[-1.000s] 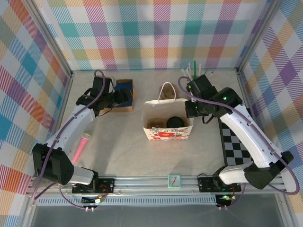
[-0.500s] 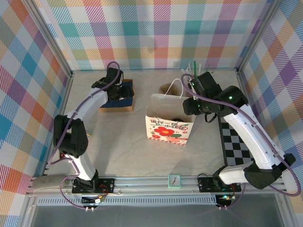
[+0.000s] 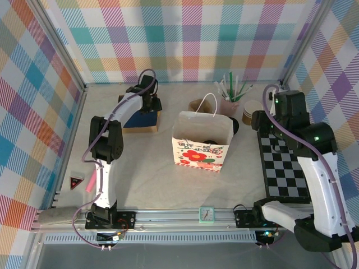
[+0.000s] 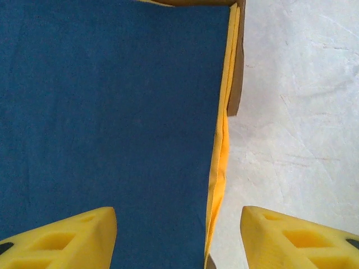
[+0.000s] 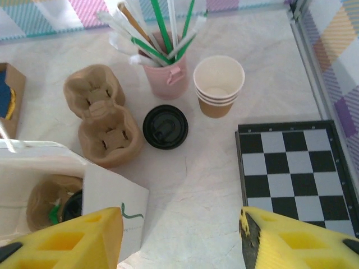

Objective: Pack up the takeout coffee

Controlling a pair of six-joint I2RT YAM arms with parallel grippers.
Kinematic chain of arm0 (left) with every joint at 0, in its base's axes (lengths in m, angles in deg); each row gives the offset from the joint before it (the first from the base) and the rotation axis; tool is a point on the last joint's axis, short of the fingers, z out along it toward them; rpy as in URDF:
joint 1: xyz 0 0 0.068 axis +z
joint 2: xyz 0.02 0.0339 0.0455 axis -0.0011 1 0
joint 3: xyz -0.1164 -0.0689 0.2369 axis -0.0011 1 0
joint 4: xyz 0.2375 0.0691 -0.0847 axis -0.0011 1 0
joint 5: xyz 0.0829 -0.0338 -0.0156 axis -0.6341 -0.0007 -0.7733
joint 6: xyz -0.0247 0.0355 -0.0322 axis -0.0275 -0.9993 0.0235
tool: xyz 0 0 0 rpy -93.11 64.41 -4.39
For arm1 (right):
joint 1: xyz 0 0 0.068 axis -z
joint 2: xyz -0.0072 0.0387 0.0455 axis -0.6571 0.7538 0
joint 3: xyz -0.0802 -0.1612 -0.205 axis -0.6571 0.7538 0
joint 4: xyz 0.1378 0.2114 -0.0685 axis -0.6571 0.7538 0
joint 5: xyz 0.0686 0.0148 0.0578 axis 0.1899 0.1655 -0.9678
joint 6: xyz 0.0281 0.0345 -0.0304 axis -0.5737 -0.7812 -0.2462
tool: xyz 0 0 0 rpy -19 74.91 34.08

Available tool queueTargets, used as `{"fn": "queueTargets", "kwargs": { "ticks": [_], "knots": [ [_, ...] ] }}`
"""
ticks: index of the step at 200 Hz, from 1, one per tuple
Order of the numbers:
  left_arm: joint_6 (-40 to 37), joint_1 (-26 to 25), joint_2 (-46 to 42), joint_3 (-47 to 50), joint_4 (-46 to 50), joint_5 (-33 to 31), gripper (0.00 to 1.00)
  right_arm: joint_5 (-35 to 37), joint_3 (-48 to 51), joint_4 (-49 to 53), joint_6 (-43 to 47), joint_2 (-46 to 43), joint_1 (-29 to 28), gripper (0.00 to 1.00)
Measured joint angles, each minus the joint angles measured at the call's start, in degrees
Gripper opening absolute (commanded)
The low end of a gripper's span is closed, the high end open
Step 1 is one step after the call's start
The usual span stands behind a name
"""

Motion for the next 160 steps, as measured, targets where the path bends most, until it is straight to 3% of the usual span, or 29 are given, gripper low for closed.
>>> {"fn": "queueTargets", "kwargs": {
  "ticks": [48,160],
  "knots": [
    [-0.52,-0.96,4.00,-5.64,2.23,-1.88,0.53,-5.64,8.72,-3.52,-0.04,0.85,4.33,0.52],
    [-2.03,-1.05,10.60,-12.46,5.90,-4.26,0.41,-9.44,14.01,-6.71,-0.09,-1.25,5.55,0.47]
  ]
}}
